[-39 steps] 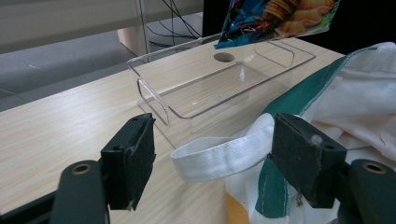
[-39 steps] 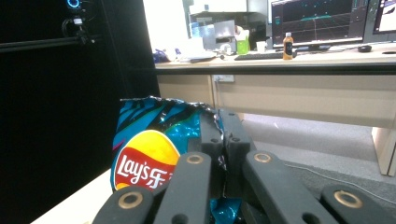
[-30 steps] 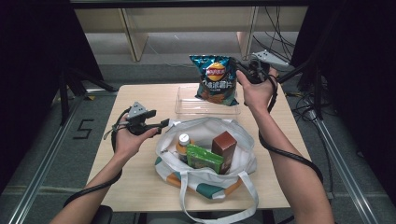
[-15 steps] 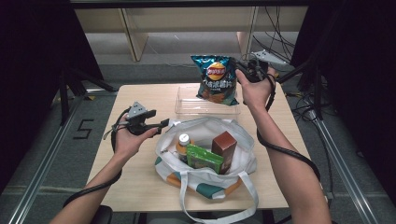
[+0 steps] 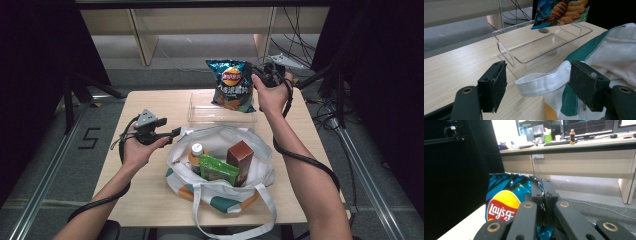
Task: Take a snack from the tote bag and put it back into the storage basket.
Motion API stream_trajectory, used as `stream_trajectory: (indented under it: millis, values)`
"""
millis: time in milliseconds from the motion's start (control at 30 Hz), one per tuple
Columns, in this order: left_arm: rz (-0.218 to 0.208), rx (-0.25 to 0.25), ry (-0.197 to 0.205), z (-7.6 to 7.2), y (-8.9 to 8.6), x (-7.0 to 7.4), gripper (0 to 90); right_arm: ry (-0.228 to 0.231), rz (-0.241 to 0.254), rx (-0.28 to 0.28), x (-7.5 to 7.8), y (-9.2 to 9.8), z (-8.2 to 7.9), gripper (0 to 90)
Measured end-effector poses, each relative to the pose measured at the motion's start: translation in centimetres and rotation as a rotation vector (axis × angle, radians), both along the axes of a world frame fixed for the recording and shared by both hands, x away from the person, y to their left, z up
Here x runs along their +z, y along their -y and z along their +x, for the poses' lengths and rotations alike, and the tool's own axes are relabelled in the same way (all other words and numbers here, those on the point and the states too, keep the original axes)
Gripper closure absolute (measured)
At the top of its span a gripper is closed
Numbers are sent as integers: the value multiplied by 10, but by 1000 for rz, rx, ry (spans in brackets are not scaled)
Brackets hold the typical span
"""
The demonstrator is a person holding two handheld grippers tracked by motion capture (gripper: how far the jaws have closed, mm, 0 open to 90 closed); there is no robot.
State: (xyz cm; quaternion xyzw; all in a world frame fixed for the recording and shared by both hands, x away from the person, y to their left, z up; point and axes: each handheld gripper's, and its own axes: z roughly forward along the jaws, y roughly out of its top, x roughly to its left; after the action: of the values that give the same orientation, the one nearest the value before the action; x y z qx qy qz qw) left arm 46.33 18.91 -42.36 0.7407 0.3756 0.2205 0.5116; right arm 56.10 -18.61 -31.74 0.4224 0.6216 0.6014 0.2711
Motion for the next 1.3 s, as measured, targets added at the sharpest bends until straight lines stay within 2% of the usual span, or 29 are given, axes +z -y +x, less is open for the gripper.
stream_trajectory:
  millis: [133,333,367,567,667,700,833,900,1033,1100,1300]
  values:
    - [1,0,-1,0,0,0,291,-14,14,-9,1,-3,2,899]
    - [-3,0,2,0,0,0,291,0,1,2,2,-5,5,899]
    - [-3,0,2,0,0,0,291,-16,9,-4,3,-6,5,899]
    - [-4,2,1,0,-1,0,291,-16,11,-9,2,-7,8,899]
    - [-5,2,2,0,-1,0,291,0,14,-9,0,-6,11,898]
    - [-4,2,2,0,-1,0,291,-21,15,-17,0,-6,10,899]
    - [-2,1,2,0,0,0,291,-14,10,-17,-1,-6,13,898]
    - [-2,1,2,0,0,0,291,-26,8,-20,-2,-7,13,898]
    - [-3,2,3,0,-1,0,291,-33,27,-25,-4,-10,14,898]
    - [-3,2,3,0,-1,0,291,-21,9,-17,-5,-10,17,898]
    - [-3,2,3,0,-1,0,291,-34,8,-19,-8,-13,19,897]
